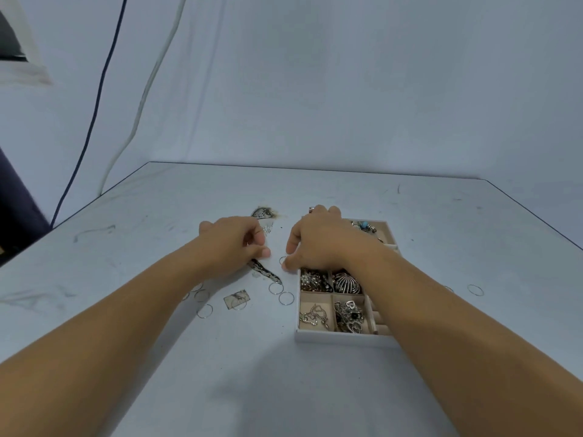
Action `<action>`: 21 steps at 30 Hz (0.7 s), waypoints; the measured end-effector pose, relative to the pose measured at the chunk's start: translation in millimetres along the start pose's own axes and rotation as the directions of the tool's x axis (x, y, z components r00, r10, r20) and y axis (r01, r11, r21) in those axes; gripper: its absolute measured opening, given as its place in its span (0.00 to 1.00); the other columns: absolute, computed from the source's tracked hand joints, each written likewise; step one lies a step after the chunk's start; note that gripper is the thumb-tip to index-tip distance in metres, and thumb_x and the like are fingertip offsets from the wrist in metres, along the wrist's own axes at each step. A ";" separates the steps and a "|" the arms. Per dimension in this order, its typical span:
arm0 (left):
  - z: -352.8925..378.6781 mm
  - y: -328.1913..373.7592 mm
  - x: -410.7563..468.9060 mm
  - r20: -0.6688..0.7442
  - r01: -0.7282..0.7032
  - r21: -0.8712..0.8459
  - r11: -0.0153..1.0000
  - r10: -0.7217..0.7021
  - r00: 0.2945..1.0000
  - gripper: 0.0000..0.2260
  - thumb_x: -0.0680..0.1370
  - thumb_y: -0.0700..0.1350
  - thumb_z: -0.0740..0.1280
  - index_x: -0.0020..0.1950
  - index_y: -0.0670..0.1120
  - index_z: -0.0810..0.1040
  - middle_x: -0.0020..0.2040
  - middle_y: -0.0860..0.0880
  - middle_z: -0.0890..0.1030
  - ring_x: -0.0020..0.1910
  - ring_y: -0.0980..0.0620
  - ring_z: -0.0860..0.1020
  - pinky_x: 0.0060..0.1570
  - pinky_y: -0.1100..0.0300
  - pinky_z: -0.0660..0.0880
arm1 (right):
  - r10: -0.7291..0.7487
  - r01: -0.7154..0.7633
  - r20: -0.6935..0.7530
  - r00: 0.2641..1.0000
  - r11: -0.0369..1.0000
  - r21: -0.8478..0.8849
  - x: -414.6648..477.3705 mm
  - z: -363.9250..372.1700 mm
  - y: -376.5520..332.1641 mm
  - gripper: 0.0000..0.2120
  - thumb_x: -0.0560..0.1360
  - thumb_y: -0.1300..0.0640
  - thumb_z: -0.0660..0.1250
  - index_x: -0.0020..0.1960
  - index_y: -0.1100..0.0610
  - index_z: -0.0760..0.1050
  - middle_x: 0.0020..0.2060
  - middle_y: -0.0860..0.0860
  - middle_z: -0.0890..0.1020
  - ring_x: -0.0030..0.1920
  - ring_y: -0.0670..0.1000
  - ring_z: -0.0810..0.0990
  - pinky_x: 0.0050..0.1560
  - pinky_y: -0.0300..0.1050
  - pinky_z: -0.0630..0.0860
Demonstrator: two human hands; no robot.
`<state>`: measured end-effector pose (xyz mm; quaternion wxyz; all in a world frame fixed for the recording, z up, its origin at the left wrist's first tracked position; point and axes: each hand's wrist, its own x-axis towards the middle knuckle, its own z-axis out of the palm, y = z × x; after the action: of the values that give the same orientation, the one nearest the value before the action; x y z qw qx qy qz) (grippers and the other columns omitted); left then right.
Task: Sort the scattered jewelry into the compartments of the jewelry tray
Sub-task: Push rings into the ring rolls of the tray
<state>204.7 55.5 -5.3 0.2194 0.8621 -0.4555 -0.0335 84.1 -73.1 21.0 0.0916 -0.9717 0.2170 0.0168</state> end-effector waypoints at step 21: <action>-13.8 -5.3 -49.9 -0.229 -0.054 -0.321 0.946 -0.022 0.973 0.04 0.71 0.48 0.74 0.38 0.54 0.80 0.34 0.60 0.81 0.37 0.65 0.77 0.36 0.77 0.67 | -0.061 0.062 -0.013 0.998 0.977 0.204 -8.7 -3.8 6.6 0.07 0.71 0.42 0.70 0.40 0.45 0.77 0.57 0.49 0.69 0.57 0.52 0.66 0.60 0.54 0.69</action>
<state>183.2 102.8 -2.1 0.4097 0.8085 -0.4224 -0.0066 73.4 -76.0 24.3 0.1908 -0.9634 0.1878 -0.0118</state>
